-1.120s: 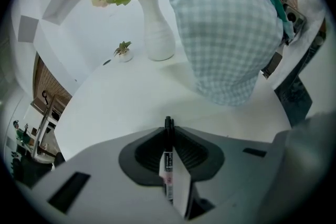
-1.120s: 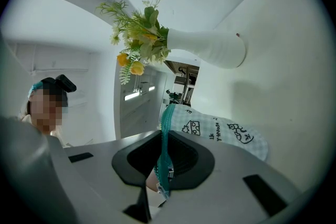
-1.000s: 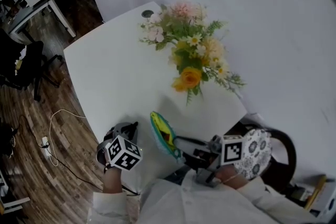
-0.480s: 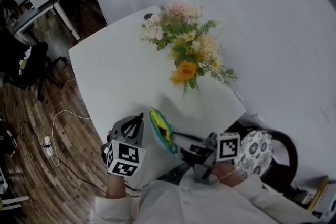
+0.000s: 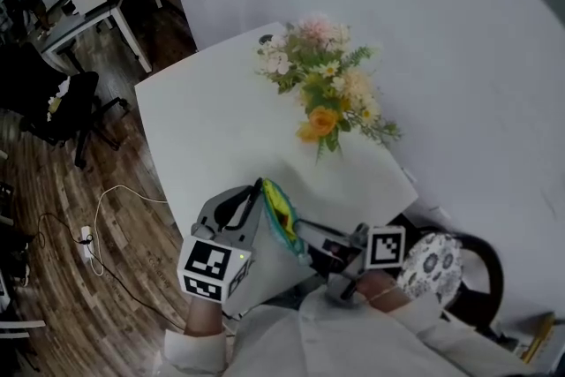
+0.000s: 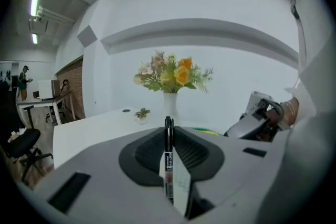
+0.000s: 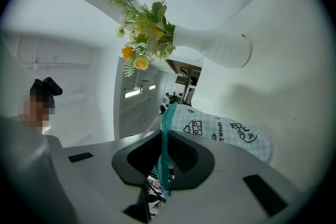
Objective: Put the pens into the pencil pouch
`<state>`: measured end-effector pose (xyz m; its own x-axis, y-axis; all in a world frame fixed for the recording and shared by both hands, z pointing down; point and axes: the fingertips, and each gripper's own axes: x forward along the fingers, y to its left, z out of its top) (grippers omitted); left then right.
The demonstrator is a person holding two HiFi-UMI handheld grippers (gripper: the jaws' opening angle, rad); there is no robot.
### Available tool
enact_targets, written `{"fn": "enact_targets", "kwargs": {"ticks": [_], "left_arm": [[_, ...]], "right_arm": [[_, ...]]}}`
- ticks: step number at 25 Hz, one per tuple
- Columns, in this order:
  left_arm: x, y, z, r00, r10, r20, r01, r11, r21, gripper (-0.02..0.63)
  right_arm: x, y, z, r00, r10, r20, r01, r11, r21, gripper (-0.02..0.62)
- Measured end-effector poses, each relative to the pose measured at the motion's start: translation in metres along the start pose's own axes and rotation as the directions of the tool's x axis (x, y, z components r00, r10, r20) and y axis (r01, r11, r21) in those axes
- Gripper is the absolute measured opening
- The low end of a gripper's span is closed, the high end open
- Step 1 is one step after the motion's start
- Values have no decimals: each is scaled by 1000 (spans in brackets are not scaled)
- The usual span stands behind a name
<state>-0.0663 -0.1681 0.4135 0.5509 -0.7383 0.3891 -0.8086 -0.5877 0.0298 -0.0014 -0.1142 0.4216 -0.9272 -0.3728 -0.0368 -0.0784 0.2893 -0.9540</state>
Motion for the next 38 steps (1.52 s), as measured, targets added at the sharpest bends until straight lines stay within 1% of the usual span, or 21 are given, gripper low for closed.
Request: {"fn": "enact_targets", "kwargs": {"ticks": [5,9,11,13,16,21,23,27,38], "left_arm": [[-9,3,38,991,3,132,2,999,-43,60],[-17,5,64,972,-16,234,46,991,-124,60],[-22,2,78,954,-32,299,85,983,-165,60],[-27,-1,90,931,-45,361,119,975,-186,60],[-31,-3,105,901,-56,430,144,974,-175,60],[-37,-7,125,852,-89,516,196,968,-156,61],[-37,-9,129,840,-96,533,201,969,-141,61],[-33,-16,126,837,-108,536,210,969,-132,61],[-25,-25,107,852,-121,510,234,959,-163,61]], "right_arm": [[3,1,1,1000,5,-13,-5,1000,-16,40],[6,0,3,1000,3,-14,-3,1000,-17,40],[7,1,4,1000,6,-15,-6,1000,-17,40],[8,3,4,1000,12,-17,-13,1000,-17,40],[10,5,7,1000,19,-17,-19,1000,-21,40],[11,6,8,1000,17,-23,-18,1000,-26,40],[12,7,8,999,22,-25,-23,999,-30,40],[13,7,9,999,27,-27,-27,999,-26,40],[12,7,9,999,25,-22,-25,1000,-17,40]]}}
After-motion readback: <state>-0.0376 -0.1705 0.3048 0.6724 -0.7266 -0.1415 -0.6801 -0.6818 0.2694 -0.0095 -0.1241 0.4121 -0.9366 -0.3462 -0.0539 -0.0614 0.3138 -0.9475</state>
